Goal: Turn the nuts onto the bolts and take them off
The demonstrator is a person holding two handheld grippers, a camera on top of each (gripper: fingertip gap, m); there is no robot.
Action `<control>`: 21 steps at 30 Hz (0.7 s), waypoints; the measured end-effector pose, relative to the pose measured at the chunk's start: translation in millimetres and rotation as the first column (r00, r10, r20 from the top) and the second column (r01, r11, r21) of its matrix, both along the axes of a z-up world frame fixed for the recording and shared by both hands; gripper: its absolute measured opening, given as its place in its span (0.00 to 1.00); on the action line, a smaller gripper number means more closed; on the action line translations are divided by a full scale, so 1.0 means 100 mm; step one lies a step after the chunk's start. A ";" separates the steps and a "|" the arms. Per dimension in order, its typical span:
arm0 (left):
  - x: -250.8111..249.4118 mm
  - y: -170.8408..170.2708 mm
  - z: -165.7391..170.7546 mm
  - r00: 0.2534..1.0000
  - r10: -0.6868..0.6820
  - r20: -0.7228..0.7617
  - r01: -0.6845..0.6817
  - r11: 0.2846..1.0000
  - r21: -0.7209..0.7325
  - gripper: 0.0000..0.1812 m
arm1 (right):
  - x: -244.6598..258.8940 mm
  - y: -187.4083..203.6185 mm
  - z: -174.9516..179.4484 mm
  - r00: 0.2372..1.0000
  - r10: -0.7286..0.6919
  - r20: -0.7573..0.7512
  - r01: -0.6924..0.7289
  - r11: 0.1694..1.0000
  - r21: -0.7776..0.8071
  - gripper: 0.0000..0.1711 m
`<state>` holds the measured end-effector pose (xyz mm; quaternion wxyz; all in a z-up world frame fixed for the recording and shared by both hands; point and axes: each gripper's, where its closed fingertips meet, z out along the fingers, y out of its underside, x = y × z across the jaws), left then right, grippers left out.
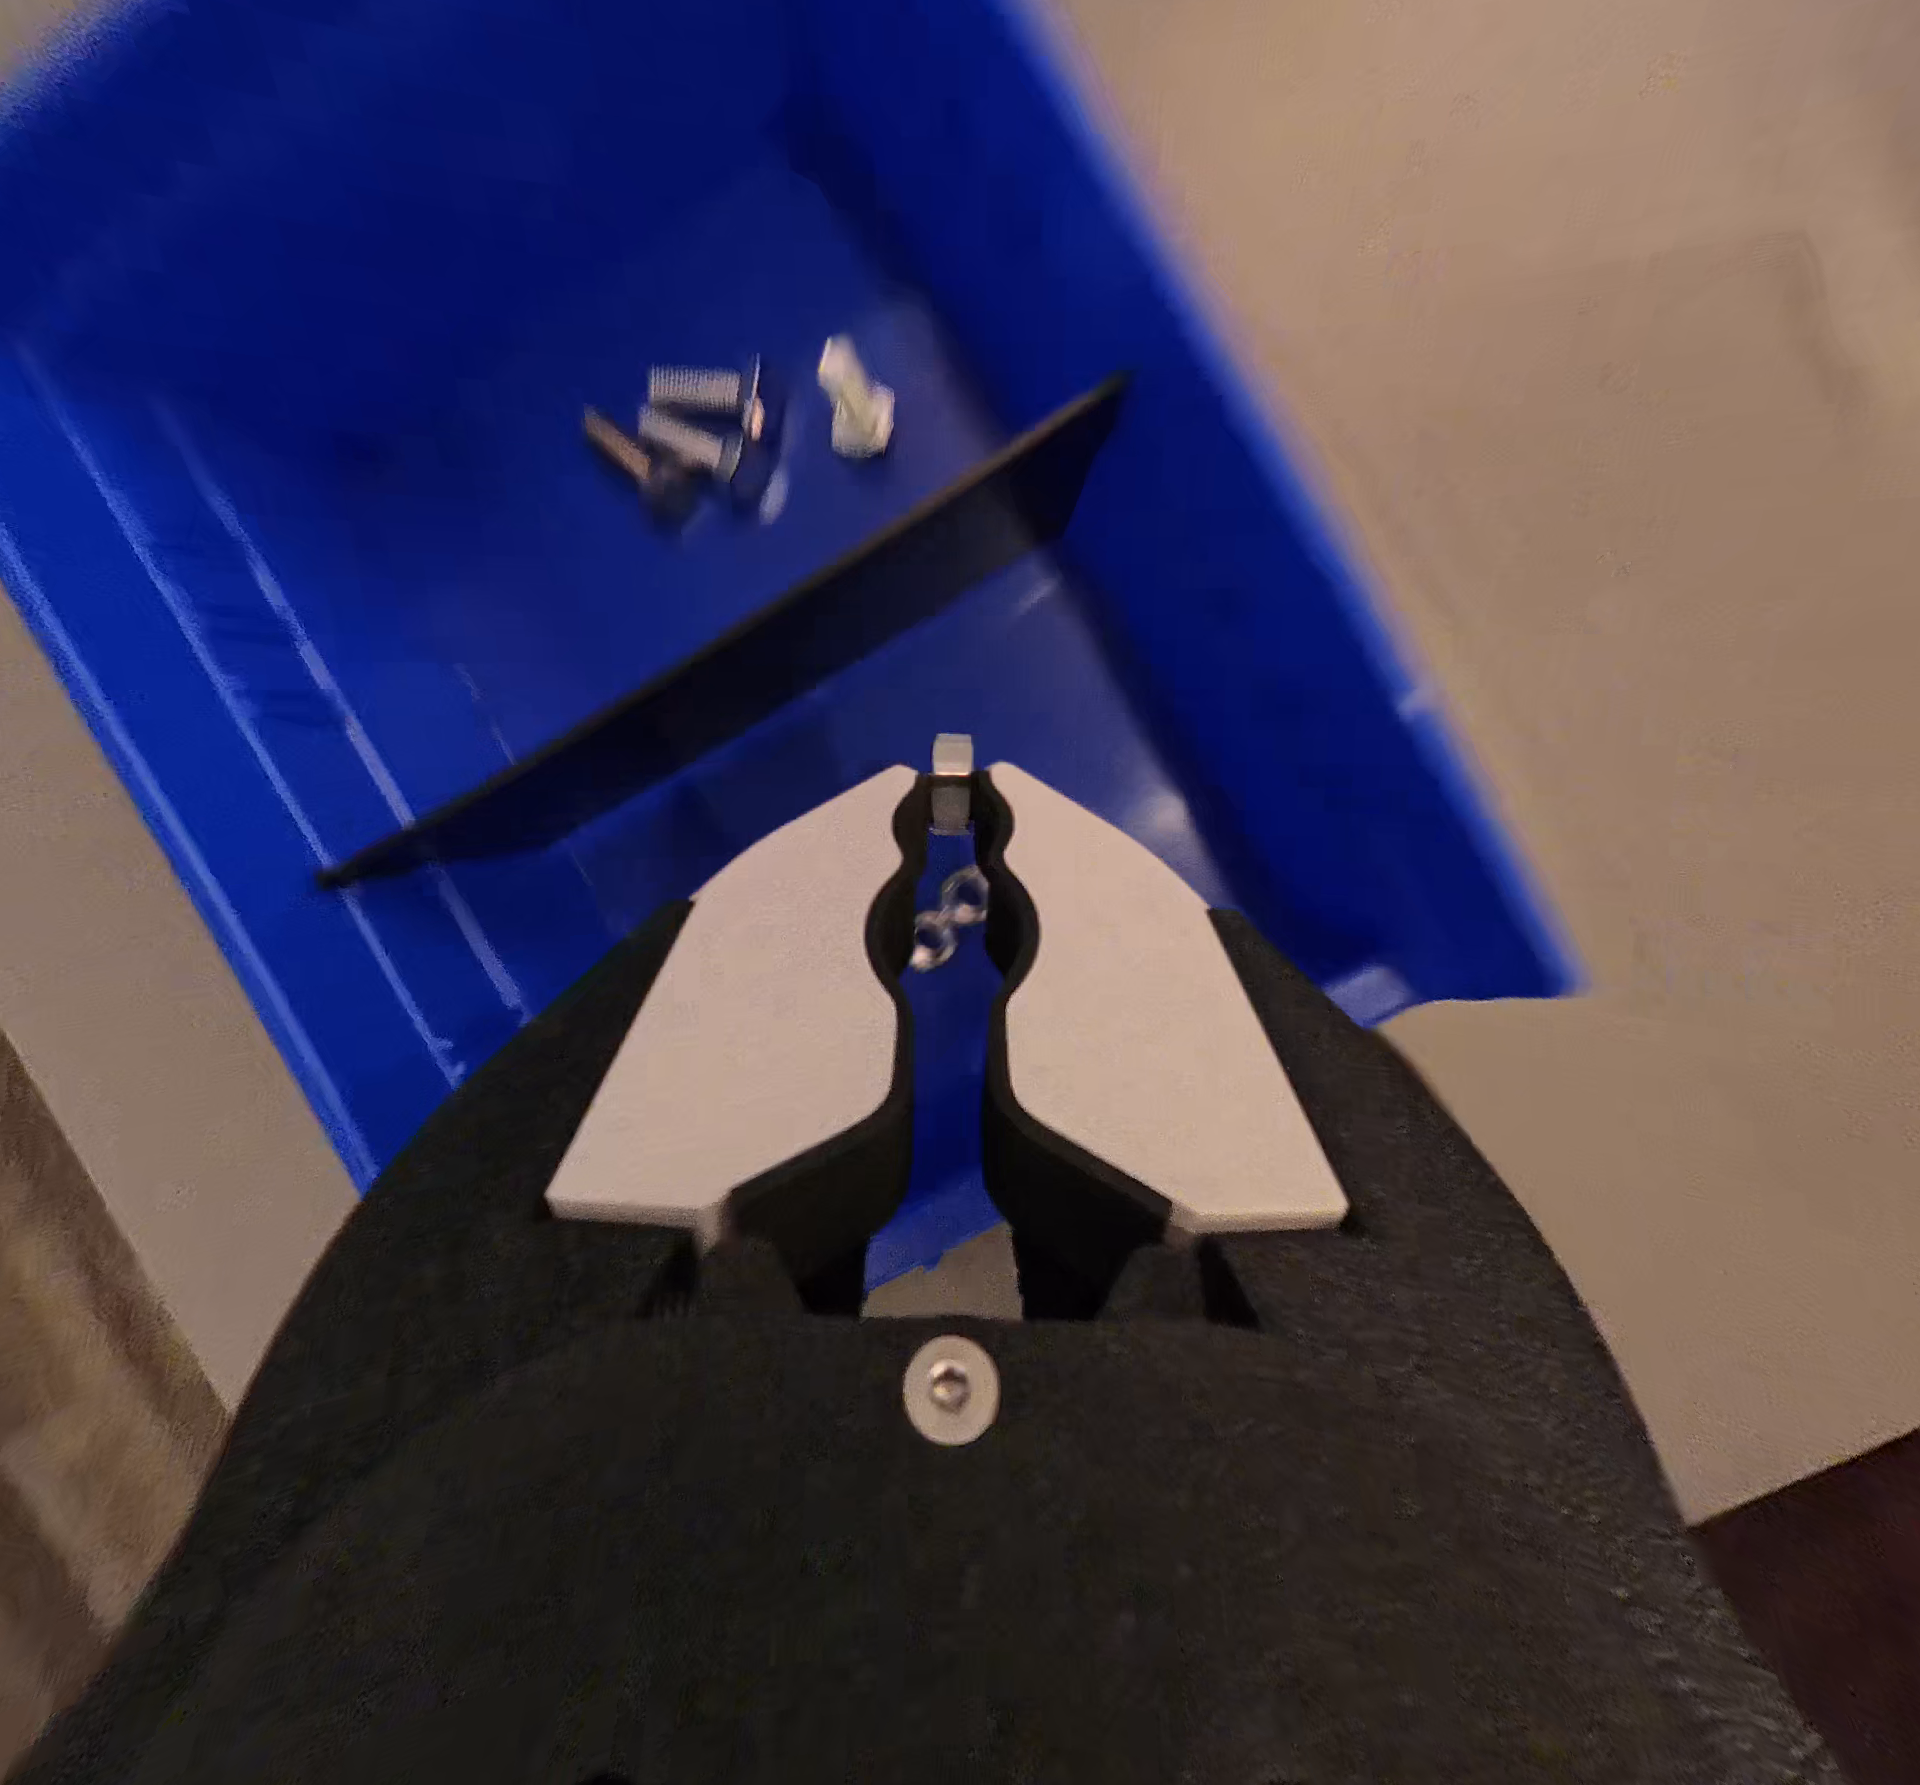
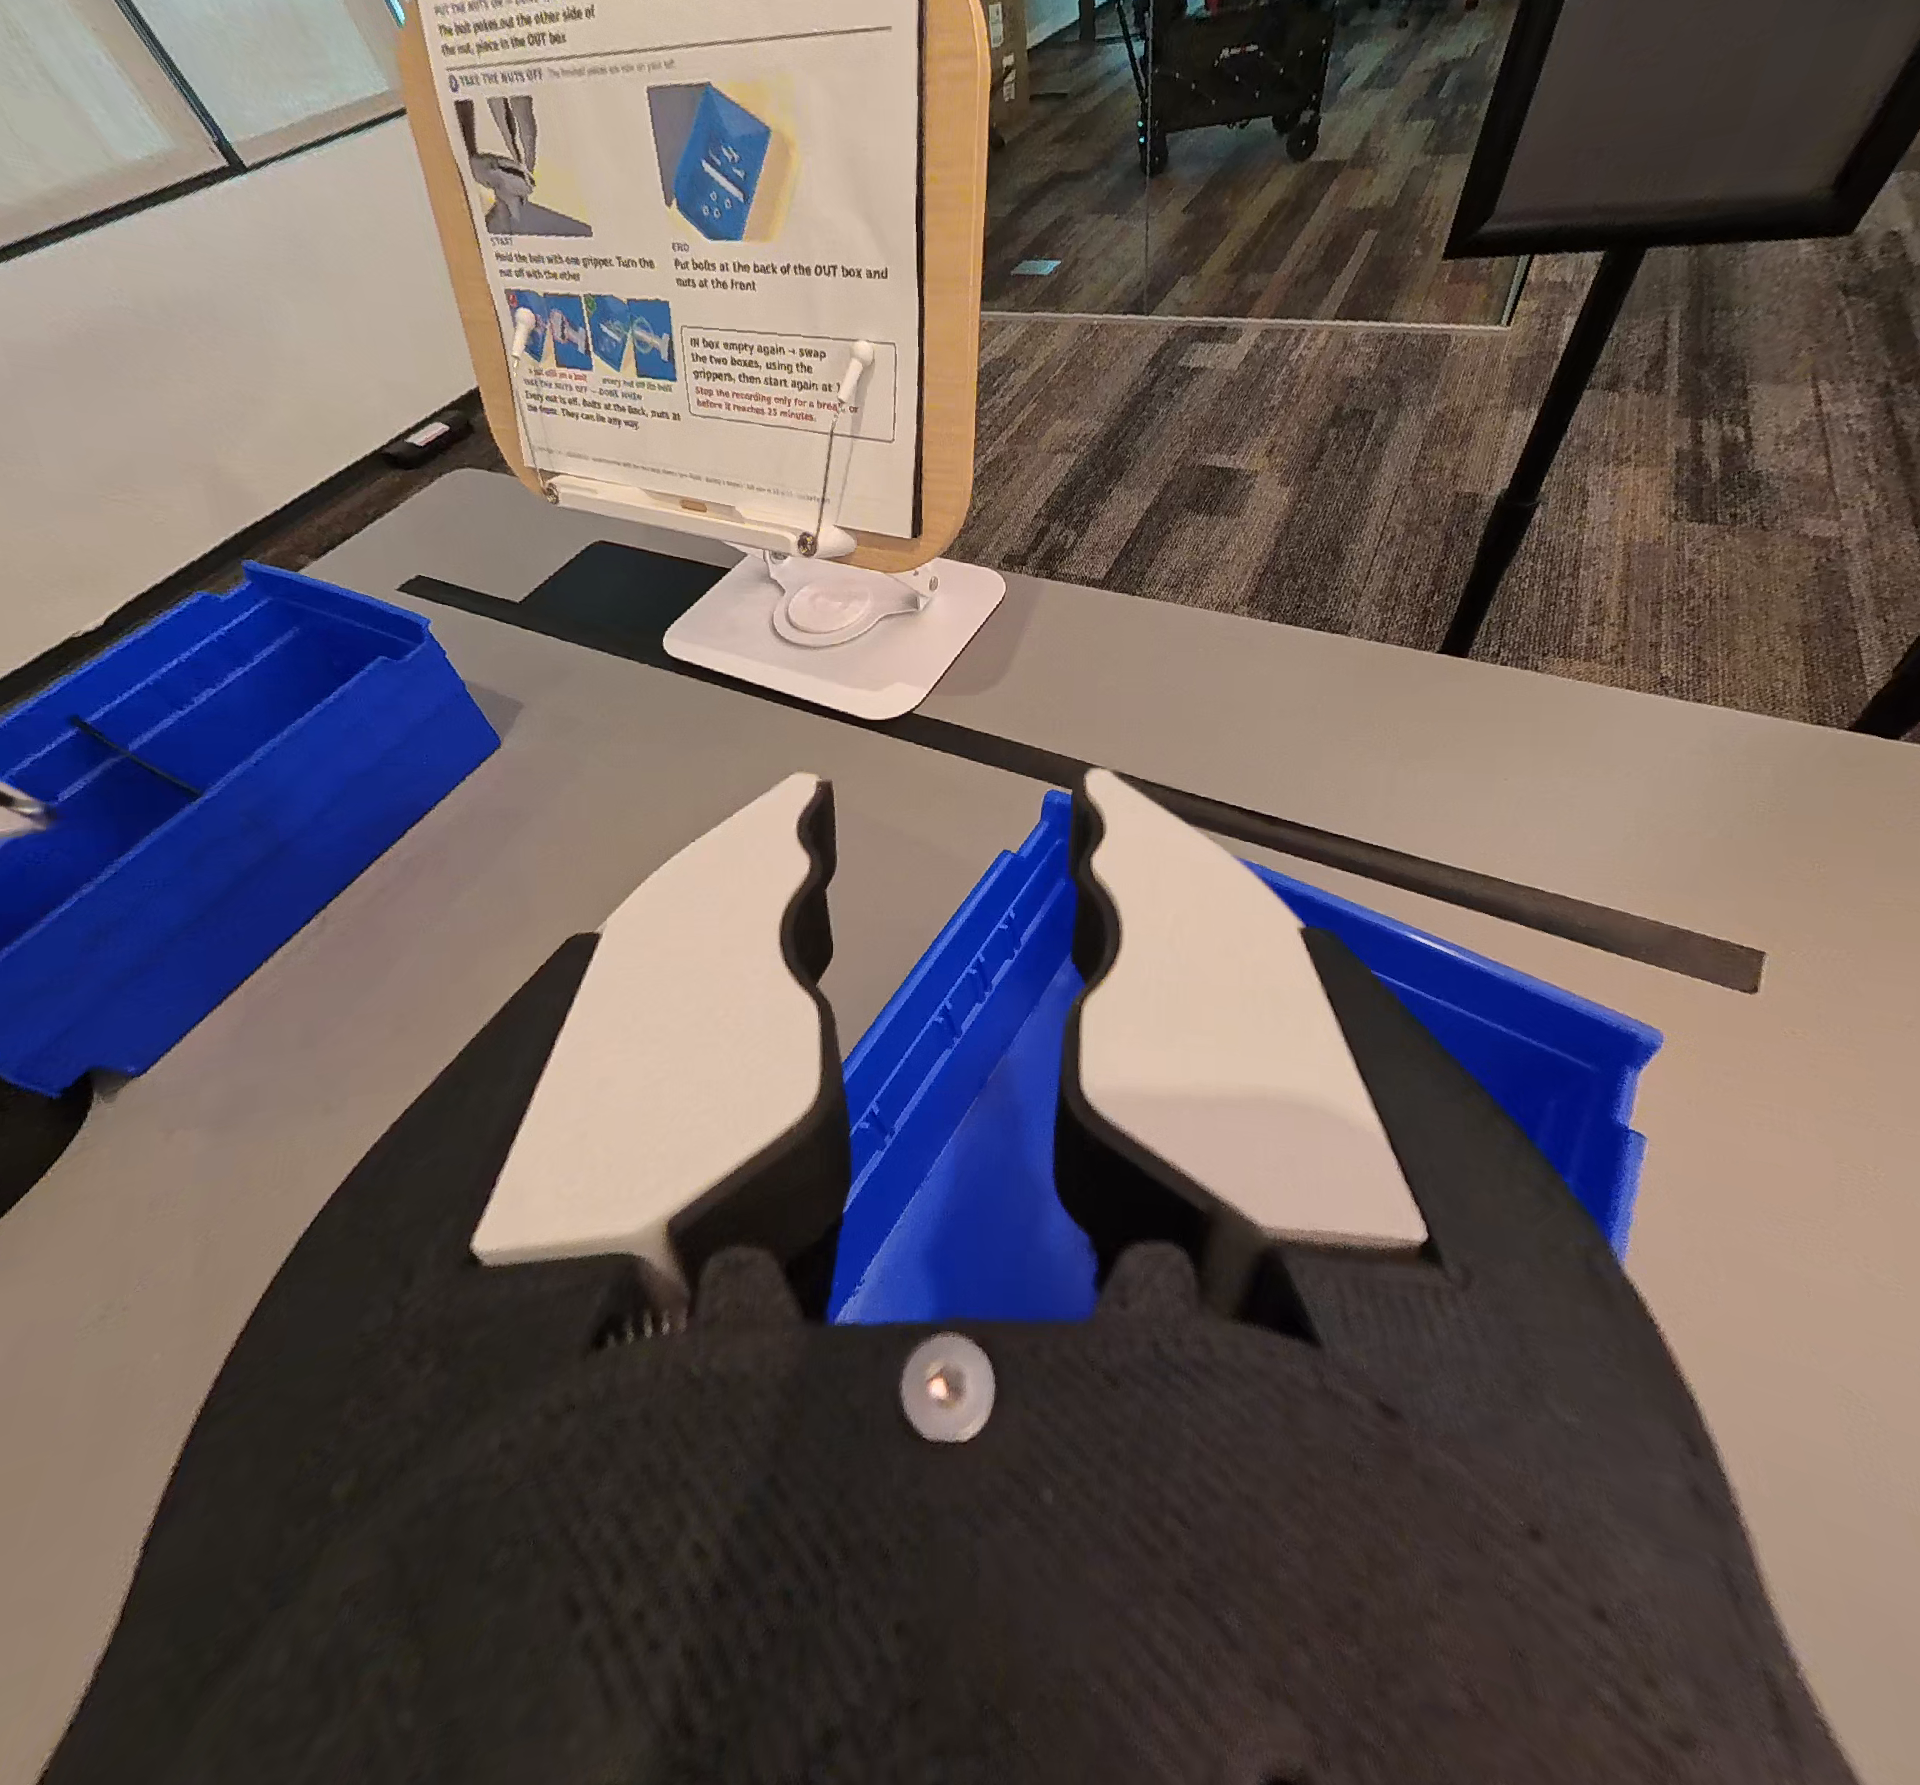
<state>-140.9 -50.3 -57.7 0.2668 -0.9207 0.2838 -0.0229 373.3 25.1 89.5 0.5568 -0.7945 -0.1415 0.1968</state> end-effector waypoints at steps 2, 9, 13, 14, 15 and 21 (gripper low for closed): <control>0.32 -0.06 0.34 0.995 -0.061 0.072 0.055 0.995 0.087 0.04 | 0.00 -0.01 0.02 1.000 0.001 -0.002 -0.001 1.000 0.007 0.25; 1.58 -0.39 0.60 0.921 -0.335 0.202 0.308 0.939 0.151 0.04 | -0.02 -0.05 0.07 1.000 0.019 -0.009 -0.019 0.999 0.031 0.25; 2.09 -0.42 0.30 0.873 -0.400 0.280 0.402 0.914 0.050 0.04 | -0.04 -0.06 0.07 0.999 0.035 -0.010 -0.035 0.999 0.035 0.25; 2.19 -0.41 0.20 0.865 -0.405 0.295 0.418 0.908 0.021 0.04 | -0.04 -0.06 0.07 0.999 0.040 -0.009 -0.040 0.999 0.033 0.25; 2.29 -0.40 0.11 0.856 -0.407 0.319 0.434 0.901 -0.013 0.04 | -0.04 -0.06 0.06 0.999 0.043 -0.007 -0.043 0.999 0.031 0.25; 2.77 -0.29 -0.27 0.835 -0.415 0.361 0.486 0.864 -0.132 0.04 | -0.02 -0.03 0.01 0.999 0.046 -0.004 -0.046 0.999 0.016 0.25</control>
